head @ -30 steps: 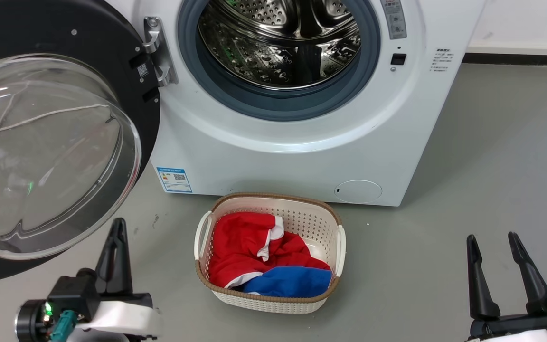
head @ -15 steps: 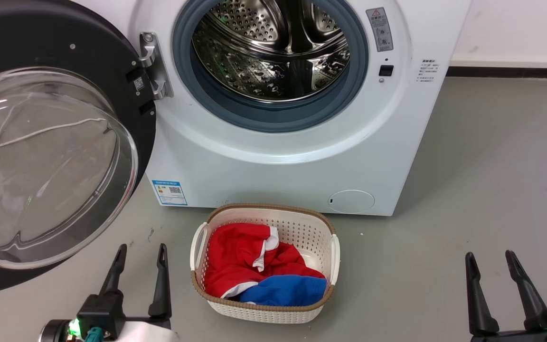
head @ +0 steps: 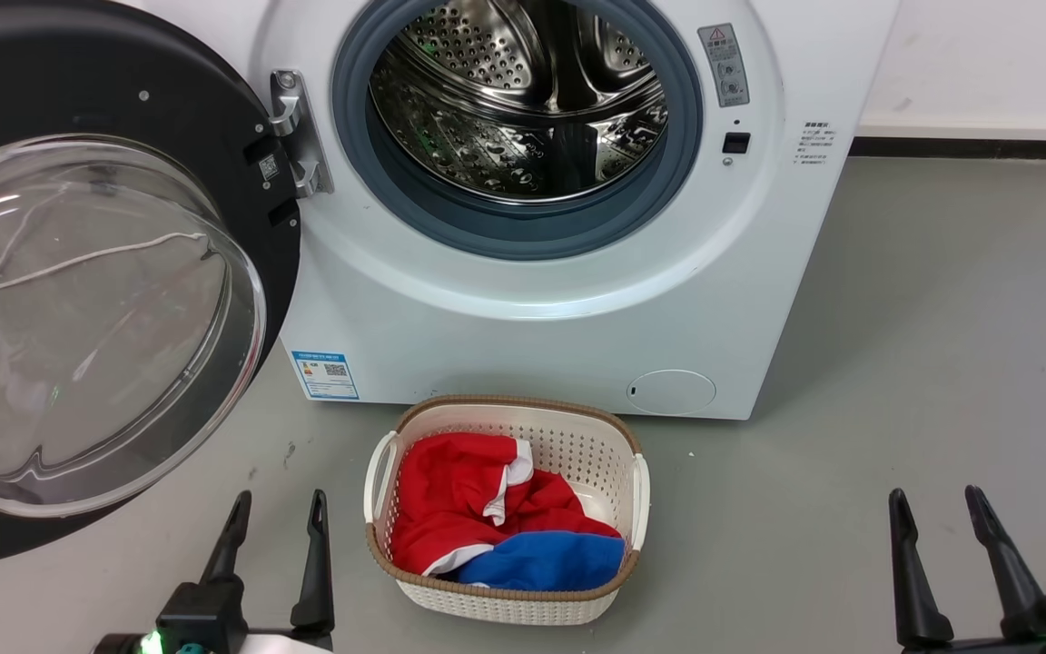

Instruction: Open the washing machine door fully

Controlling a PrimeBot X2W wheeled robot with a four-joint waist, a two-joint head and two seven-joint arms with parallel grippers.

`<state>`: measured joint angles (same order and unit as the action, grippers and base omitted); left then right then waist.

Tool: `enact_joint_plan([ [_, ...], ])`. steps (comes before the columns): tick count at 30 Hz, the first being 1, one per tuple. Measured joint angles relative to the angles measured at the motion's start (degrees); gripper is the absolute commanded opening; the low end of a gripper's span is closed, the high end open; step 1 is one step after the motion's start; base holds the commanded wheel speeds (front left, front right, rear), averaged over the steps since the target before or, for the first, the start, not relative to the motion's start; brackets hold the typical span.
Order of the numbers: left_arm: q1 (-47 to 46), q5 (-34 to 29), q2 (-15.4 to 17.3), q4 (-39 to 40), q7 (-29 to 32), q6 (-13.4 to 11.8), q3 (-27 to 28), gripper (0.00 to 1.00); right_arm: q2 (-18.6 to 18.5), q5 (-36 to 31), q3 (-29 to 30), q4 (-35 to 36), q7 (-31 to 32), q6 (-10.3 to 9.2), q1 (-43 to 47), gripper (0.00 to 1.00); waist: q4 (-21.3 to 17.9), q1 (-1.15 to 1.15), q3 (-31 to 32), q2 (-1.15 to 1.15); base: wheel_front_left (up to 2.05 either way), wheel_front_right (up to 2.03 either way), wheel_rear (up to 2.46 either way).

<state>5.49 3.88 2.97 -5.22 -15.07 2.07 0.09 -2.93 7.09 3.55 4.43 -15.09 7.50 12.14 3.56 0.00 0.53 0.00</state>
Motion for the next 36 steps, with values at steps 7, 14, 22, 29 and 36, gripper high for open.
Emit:
enact_joint_plan([
  [7, 1.2, 0.8, -0.2, -3.6, 0.7, 0.0, 0.0, 0.00, 0.0, 0.6, -0.3, -3.3, 0.3, 0.00, 0.2, 0.00, 0.0, 0.00, 0.0, 0.00, 0.00, 0.00, 0.00],
  [14, 0.8, 8.8, -0.2, -4.4, 2.8, 0.4, 0.6, 0.00, -0.1, 9.0, -0.7, -4.7, 1.6, 0.00, -0.4, 0.00, -0.2, 0.00, 0.0, 0.00, 0.00, 0.00, 0.00],
  [22, -0.3, 17.6, -0.2, -4.8, 4.8, 1.0, 1.2, 0.00, -0.5, 18.0, -1.0, -6.3, 3.4, 0.00, -2.3, 0.00, -0.5, 0.00, -0.1, 0.00, 0.00, 0.00, 0.00],
  [29, -1.4, 24.7, -0.2, -5.2, 6.4, 1.4, 1.7, 0.00, -0.8, 25.3, -1.1, -7.5, 4.6, -0.01, -3.8, 0.00, -0.7, 0.00, -0.1, 0.00, 0.00, 0.00, 0.00],
  [36, -2.4, 31.3, -0.2, -5.5, 7.9, 1.7, 2.2, 0.00, -1.1, 31.7, -1.2, -8.5, 6.1, -0.01, -5.3, 0.00, -0.9, 0.00, -0.1, 0.00, 0.00, 0.00, 0.00],
])
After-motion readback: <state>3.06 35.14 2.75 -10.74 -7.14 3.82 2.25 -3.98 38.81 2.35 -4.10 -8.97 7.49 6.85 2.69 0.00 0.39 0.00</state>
